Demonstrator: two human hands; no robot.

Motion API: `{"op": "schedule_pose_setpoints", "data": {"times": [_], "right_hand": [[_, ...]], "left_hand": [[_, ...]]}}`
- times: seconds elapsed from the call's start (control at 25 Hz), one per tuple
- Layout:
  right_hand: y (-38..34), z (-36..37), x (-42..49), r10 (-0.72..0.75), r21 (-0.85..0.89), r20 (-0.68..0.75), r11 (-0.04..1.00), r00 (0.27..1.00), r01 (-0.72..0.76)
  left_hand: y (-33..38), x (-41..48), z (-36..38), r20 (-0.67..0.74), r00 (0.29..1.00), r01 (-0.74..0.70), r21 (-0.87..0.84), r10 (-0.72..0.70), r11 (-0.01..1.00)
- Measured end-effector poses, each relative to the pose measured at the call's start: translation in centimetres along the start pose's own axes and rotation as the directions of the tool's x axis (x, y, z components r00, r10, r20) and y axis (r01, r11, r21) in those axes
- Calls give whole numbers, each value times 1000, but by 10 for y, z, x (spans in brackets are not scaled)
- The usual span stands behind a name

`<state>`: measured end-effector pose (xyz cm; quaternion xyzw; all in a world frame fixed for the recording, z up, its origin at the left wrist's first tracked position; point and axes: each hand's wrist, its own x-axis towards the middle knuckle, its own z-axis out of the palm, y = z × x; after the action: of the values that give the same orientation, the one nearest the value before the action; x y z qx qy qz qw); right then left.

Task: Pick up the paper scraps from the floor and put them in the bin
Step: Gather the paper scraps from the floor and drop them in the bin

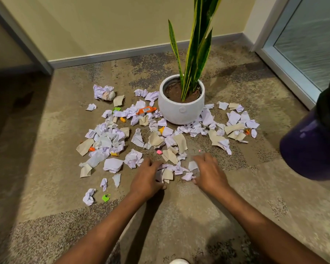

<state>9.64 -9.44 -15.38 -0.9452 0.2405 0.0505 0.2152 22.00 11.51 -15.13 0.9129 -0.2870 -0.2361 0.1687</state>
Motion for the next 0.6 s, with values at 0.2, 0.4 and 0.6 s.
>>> {"op": "schedule_pose_setpoints", "data": {"times": [0.2, 0.4, 0.6], "right_hand": [[-4, 6, 0, -88, -129, -42, 988, 995, 82], [-19, 9, 2, -174, 18, 10, 985, 985, 174], [14, -3, -7, 18, 394, 283, 910, 959, -133]], "left_hand": [[16, 2, 2, -11, 999, -41, -103, 41, 994], [27, 1, 4, -6, 999, -52, -130, 52, 990], [17, -2, 3, 86, 994, -65, -58, 70, 996]]}}
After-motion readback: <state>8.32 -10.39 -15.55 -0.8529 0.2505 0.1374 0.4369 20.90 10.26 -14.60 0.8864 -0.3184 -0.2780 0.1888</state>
